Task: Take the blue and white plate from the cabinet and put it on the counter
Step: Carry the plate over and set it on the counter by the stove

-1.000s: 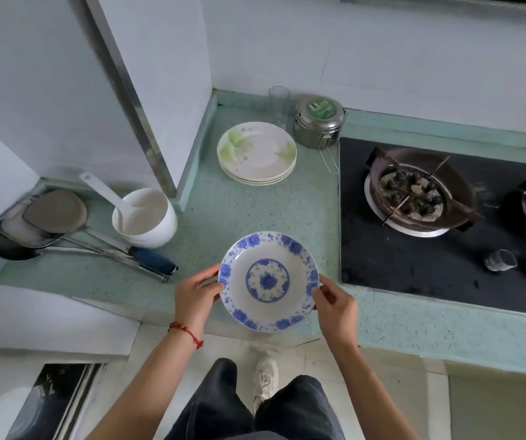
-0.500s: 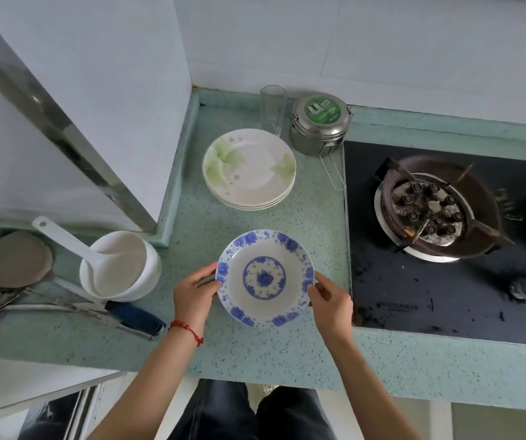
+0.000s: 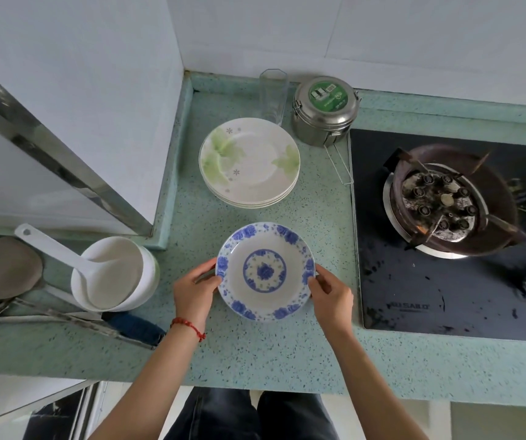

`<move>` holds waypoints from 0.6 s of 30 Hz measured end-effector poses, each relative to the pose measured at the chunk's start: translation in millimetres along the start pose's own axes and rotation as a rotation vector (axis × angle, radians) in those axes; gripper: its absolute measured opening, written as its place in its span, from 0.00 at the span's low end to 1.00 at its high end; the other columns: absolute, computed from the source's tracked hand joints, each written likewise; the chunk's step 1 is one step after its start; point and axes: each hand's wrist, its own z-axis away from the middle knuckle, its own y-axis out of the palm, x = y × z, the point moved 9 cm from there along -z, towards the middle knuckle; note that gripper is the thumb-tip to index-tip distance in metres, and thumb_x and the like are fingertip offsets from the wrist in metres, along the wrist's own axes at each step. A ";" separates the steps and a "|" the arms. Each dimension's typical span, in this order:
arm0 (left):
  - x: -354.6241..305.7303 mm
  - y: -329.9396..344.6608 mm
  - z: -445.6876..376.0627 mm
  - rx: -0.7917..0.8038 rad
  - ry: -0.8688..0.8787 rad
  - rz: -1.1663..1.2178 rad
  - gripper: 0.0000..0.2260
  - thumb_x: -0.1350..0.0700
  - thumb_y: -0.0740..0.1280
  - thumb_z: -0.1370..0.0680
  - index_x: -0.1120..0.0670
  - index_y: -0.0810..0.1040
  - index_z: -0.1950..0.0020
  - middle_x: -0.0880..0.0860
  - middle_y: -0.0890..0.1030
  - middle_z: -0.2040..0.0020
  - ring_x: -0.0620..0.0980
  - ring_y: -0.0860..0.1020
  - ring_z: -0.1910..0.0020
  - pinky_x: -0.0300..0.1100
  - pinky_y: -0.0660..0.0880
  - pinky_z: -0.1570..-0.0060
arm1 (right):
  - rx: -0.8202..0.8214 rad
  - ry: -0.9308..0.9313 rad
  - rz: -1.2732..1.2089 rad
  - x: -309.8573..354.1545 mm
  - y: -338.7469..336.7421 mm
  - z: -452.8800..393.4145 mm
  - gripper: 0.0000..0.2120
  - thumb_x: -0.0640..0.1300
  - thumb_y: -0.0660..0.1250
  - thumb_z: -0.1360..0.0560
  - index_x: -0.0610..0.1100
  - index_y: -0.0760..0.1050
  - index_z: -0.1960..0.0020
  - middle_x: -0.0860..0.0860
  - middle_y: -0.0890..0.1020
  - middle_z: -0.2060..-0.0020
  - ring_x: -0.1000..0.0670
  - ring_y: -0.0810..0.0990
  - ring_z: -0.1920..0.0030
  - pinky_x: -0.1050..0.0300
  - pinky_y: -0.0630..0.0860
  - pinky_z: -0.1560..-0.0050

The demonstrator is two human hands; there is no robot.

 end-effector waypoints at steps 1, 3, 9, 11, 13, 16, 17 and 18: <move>-0.5 0.0 -1.6 -0.001 0.004 0.007 0.23 0.71 0.67 0.33 0.41 0.82 0.59 0.45 0.85 0.58 0.48 0.83 0.54 0.46 0.79 0.52 | 0.002 0.000 0.004 0.6 0.5 -1.8 0.12 0.38 0.64 0.26 0.50 0.80 0.48 0.53 0.71 0.77 0.58 0.66 0.77 0.72 0.62 0.76; -3.8 1.3 -4.5 0.002 0.012 0.011 0.22 0.71 0.67 0.33 0.41 0.82 0.58 0.48 0.84 0.56 0.50 0.82 0.53 0.47 0.79 0.51 | 0.008 -0.008 0.012 2.9 1.9 -6.3 0.11 0.38 0.64 0.26 0.49 0.80 0.48 0.52 0.72 0.76 0.58 0.66 0.76 0.72 0.63 0.76; -13.9 7.8 -13.6 0.027 0.013 0.050 0.22 0.73 0.65 0.32 0.45 0.82 0.56 0.43 0.85 0.63 0.43 0.83 0.61 0.35 0.80 0.65 | 0.004 -0.024 0.013 7.4 5.3 -16.8 0.10 0.40 0.64 0.26 0.50 0.80 0.48 0.52 0.72 0.76 0.58 0.66 0.77 0.71 0.63 0.76; -16.1 8.0 -13.9 0.030 0.020 0.048 0.23 0.73 0.65 0.32 0.44 0.82 0.57 0.45 0.85 0.62 0.43 0.83 0.61 0.34 0.79 0.65 | 0.004 -0.024 0.009 7.1 6.2 -16.9 0.11 0.40 0.64 0.25 0.49 0.79 0.47 0.51 0.73 0.75 0.58 0.66 0.77 0.71 0.63 0.76; -16.0 7.9 -13.8 0.034 0.027 0.049 0.22 0.73 0.65 0.32 0.44 0.82 0.56 0.48 0.84 0.58 0.43 0.83 0.60 0.35 0.80 0.64 | 0.003 -0.024 0.008 6.8 6.3 -16.8 0.11 0.40 0.64 0.25 0.48 0.79 0.45 0.50 0.75 0.74 0.58 0.66 0.77 0.71 0.64 0.76; -18.5 8.3 -11.6 0.027 0.045 -0.009 0.19 0.71 0.65 0.31 0.50 0.81 0.50 0.52 0.83 0.54 0.46 0.82 0.57 0.38 0.80 0.59 | -0.001 -0.008 0.020 7.2 6.0 -15.4 0.13 0.41 0.64 0.25 0.46 0.76 0.40 0.49 0.79 0.69 0.57 0.71 0.74 0.73 0.69 0.74; -21.9 7.1 -10.3 0.006 0.073 -0.072 0.17 0.70 0.66 0.31 0.53 0.81 0.48 0.54 0.83 0.52 0.46 0.82 0.56 0.38 0.79 0.57 | -0.004 0.007 0.015 6.3 5.6 -14.8 0.15 0.41 0.64 0.25 0.45 0.74 0.38 0.50 0.80 0.67 0.57 0.74 0.71 0.74 0.71 0.72; -26.2 5.3 -8.3 -0.021 0.108 -0.138 0.15 0.69 0.67 0.30 0.55 0.80 0.46 0.55 0.83 0.51 0.45 0.81 0.55 0.35 0.78 0.57 | -0.010 0.027 0.007 5.1 4.4 -13.4 0.18 0.42 0.65 0.25 0.43 0.72 0.36 0.51 0.81 0.65 0.56 0.77 0.68 0.75 0.72 0.70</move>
